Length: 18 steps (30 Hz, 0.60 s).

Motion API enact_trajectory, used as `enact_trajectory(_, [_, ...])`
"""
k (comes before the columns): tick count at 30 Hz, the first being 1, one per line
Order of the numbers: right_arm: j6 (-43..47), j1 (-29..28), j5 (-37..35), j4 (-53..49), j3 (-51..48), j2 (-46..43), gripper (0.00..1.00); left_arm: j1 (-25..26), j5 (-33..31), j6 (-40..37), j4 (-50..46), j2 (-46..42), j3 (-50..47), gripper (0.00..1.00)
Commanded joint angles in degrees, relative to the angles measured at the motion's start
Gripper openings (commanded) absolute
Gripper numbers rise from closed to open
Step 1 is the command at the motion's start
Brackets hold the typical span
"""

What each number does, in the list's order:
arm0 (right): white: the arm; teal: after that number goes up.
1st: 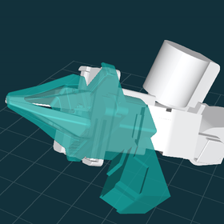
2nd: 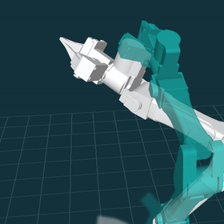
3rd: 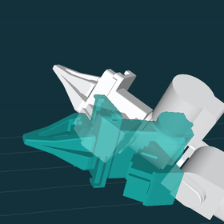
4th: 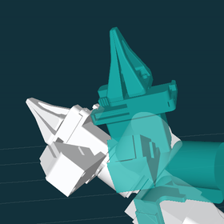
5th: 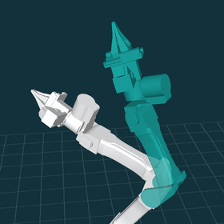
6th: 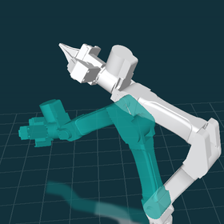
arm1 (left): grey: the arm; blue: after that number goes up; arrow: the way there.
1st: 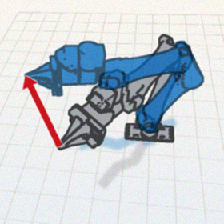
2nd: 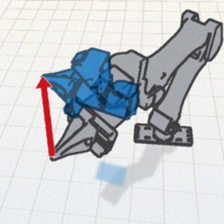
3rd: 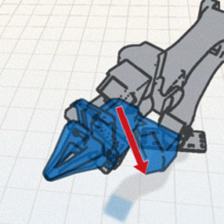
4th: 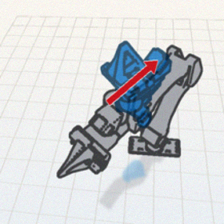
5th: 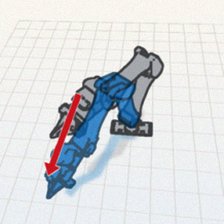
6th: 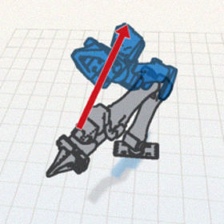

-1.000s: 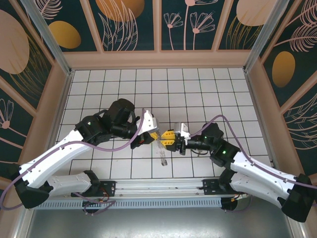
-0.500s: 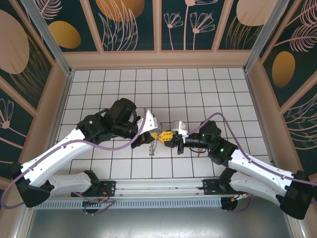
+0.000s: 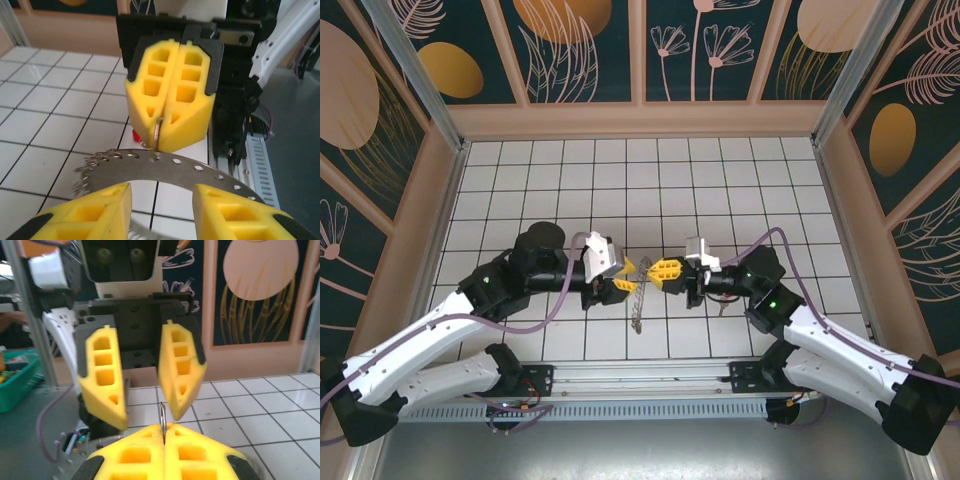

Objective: Put the keys on the keyring

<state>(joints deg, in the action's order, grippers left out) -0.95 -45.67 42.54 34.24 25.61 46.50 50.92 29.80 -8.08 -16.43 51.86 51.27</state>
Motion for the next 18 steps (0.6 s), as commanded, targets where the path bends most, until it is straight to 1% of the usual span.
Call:
enact_trajectory(1, [-7.0,0.4,5.7,16.2,-2.5,-0.5,0.0,0.0,3.0,4.6,14.5,-2.4,-2.6,0.36])
enact_trajectory(3, [-9.1,0.5,6.4,21.7,-4.3,0.1,0.0,0.1,4.4,5.6,17.3,-2.5,-3.1,0.35])
enact_trajectory(7, [-13.6,0.5,6.9,31.7,-6.3,2.4,0.0,0.1,5.1,5.7,18.9,-1.0,-2.8,0.32])
enact_trajectory(10, [-15.7,0.5,6.7,36.3,-6.5,4.3,0.0,0.0,6.9,6.8,21.3,0.1,-3.2,0.3])
enact_trajectory(14, [-17.9,0.5,3.5,42.6,-8.3,5.0,0.0,0.0,7.9,7.9,23.5,1.1,-3.8,0.27])
enact_trajectory(18, [-18.8,0.6,2.2,45.1,-9.1,5.7,0.0,0.0,8.3,8.1,24.0,1.1,-4.0,0.23])
